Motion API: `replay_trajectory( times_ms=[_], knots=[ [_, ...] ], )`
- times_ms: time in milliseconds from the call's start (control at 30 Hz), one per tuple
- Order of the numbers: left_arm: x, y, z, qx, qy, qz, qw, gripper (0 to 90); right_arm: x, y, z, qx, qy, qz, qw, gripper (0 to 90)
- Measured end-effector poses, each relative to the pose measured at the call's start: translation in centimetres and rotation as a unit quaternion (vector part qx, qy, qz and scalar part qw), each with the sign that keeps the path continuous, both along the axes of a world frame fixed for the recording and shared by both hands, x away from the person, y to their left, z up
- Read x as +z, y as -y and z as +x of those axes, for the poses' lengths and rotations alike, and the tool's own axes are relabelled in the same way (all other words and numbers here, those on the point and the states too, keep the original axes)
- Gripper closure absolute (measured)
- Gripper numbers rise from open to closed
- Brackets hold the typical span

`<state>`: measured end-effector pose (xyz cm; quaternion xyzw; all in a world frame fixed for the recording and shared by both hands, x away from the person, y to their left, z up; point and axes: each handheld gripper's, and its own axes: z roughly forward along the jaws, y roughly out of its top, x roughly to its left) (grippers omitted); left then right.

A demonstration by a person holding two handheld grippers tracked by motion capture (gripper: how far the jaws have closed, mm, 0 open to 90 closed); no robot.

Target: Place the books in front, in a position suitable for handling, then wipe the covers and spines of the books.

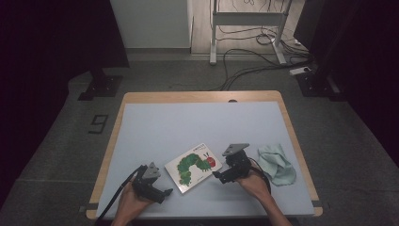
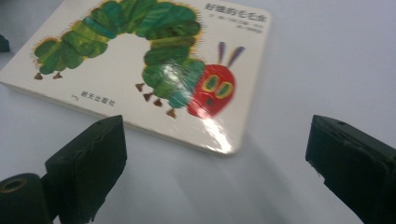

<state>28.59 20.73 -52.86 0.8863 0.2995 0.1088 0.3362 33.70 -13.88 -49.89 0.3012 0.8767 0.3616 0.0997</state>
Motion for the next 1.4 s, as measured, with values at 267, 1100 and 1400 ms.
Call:
replay_trajectory(
  times_ms=[267,1100,1400],
  knots=[
    [0.0,-0.9,-0.1,0.011,0.000,0.000,0.9999,0.0,1.4,3.4,-0.7,-0.032,0.014,-0.007,0.9994,4.7],
    [-0.1,-0.9,-0.2,0.012,0.002,-0.001,0.9999,0.0,2.5,13.8,-1.8,-0.177,0.035,-0.023,0.9833,1.2],
    [-0.1,-0.9,-0.2,0.011,0.002,-0.001,0.9999,0.0,1.7,16.6,-1.3,-0.218,0.027,-0.035,0.9749,0.9]
  ],
)
